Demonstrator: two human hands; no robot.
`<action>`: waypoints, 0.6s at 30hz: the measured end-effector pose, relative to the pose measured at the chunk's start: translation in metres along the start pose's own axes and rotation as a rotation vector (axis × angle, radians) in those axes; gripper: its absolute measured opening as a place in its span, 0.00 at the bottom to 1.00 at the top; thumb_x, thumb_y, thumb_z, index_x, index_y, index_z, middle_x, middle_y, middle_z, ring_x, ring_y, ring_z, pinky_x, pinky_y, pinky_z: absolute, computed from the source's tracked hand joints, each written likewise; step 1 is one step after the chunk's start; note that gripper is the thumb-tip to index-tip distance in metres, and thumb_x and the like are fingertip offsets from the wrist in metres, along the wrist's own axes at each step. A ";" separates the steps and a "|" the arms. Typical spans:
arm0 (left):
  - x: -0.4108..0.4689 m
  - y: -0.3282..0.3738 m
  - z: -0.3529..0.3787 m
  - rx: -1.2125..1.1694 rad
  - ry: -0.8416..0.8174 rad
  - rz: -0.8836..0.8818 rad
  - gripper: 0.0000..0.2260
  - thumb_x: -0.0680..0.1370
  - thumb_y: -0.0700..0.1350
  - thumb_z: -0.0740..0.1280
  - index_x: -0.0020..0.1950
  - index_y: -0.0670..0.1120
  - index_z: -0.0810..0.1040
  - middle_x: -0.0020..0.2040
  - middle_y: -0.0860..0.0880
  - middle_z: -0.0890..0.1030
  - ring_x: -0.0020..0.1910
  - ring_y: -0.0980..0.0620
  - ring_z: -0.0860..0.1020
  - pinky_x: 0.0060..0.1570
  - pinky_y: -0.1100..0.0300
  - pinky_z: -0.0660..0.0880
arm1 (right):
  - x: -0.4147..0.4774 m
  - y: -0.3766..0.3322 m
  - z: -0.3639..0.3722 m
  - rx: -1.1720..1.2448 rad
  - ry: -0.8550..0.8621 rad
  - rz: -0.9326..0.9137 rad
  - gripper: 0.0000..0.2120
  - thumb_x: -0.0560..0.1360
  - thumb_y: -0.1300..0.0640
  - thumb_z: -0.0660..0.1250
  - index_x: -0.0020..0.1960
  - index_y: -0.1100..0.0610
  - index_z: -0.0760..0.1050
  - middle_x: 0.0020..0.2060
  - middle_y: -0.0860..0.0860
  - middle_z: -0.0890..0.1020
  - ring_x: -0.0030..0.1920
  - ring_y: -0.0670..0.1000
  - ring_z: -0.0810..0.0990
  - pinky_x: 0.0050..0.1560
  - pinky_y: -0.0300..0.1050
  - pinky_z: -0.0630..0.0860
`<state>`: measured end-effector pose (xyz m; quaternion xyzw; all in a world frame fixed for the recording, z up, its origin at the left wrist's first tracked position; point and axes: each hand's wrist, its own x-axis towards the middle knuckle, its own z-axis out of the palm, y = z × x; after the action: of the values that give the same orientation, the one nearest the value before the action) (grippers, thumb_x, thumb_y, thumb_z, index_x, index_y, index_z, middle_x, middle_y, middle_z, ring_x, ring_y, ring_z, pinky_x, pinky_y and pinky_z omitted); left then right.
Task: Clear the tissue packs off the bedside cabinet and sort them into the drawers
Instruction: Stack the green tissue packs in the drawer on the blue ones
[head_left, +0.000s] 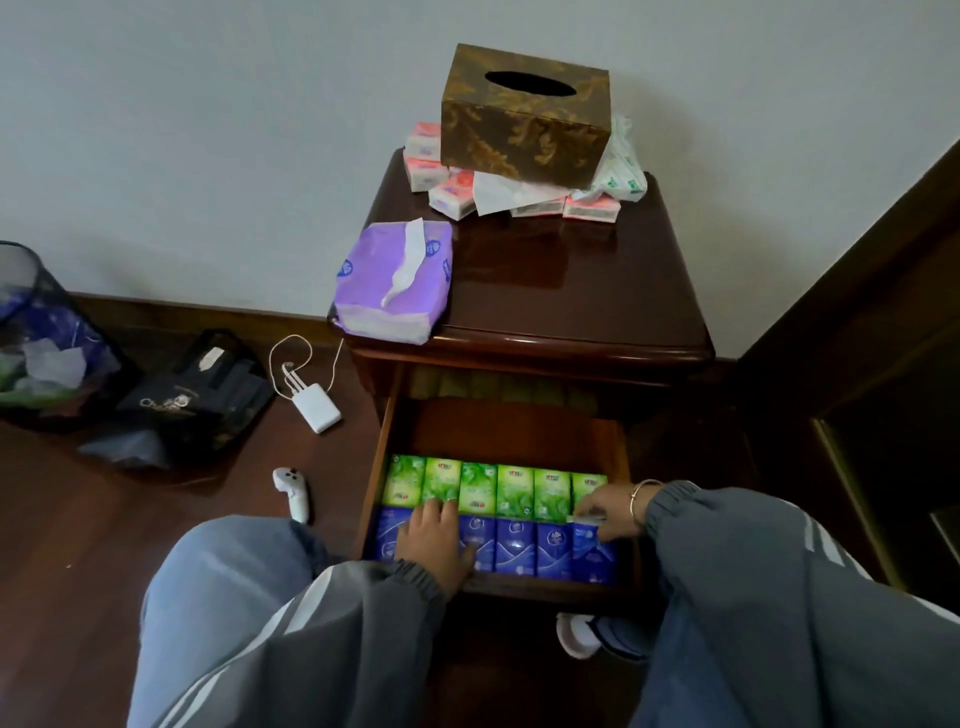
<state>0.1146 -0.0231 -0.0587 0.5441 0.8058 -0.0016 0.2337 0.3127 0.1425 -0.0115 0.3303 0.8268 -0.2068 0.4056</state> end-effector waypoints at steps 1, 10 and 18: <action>0.001 0.000 0.002 -0.007 -0.015 0.000 0.27 0.78 0.58 0.60 0.72 0.47 0.62 0.70 0.47 0.66 0.70 0.47 0.65 0.67 0.51 0.66 | 0.004 -0.001 0.002 -0.027 -0.021 -0.004 0.22 0.75 0.56 0.63 0.68 0.56 0.69 0.65 0.55 0.75 0.63 0.56 0.74 0.60 0.46 0.71; 0.004 -0.002 0.008 -0.066 -0.065 -0.010 0.24 0.79 0.56 0.57 0.72 0.47 0.61 0.70 0.48 0.65 0.70 0.48 0.64 0.67 0.49 0.65 | 0.018 0.009 0.017 -0.282 -0.036 -0.016 0.20 0.74 0.54 0.66 0.66 0.53 0.72 0.62 0.55 0.74 0.64 0.58 0.72 0.62 0.52 0.68; 0.003 -0.002 0.008 -0.059 -0.080 0.005 0.24 0.80 0.55 0.55 0.73 0.47 0.60 0.70 0.48 0.66 0.69 0.48 0.65 0.67 0.50 0.65 | 0.024 -0.007 0.046 -0.260 0.174 0.113 0.17 0.77 0.64 0.58 0.65 0.61 0.68 0.63 0.58 0.71 0.58 0.61 0.77 0.53 0.56 0.76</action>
<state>0.1152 -0.0236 -0.0673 0.5386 0.7941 0.0009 0.2818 0.3213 0.1187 -0.0567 0.3378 0.8586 -0.0453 0.3830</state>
